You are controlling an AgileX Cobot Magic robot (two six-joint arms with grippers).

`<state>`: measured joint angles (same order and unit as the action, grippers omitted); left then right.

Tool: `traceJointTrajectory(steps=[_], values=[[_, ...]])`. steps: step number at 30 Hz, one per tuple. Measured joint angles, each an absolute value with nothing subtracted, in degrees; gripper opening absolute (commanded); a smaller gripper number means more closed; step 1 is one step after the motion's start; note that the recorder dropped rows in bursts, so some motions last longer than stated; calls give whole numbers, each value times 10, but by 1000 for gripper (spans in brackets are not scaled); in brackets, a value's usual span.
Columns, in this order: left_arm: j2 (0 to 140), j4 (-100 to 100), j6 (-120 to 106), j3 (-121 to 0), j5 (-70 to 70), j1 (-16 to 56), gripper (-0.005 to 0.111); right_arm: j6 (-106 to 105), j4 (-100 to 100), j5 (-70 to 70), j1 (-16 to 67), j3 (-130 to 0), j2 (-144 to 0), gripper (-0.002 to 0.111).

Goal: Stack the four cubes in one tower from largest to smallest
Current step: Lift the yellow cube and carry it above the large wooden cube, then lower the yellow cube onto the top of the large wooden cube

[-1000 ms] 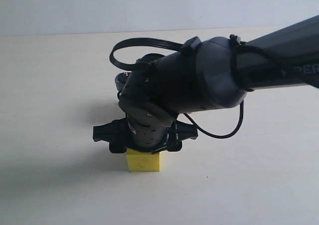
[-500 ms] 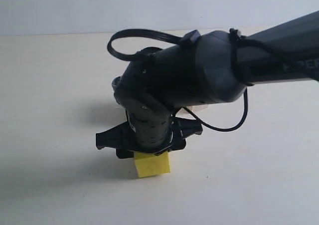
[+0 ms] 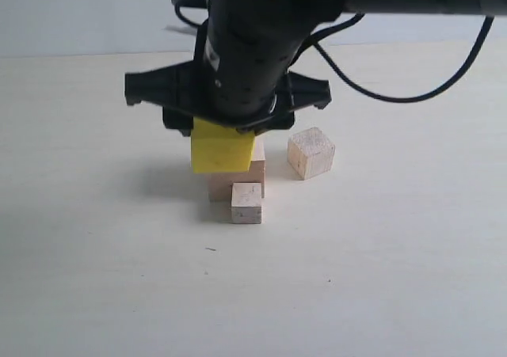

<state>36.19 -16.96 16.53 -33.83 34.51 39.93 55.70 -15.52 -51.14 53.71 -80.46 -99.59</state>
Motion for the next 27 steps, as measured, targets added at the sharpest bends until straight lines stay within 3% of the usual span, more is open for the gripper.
traceJointTrajectory(steps=[14,27], values=[[362,-171,165,-331,336,399,0,448,-113,-578,454,-942,-1088,0],[362,-171,165,-331,333,399,0,421,-100,-592,446,-975,-1171,0]])
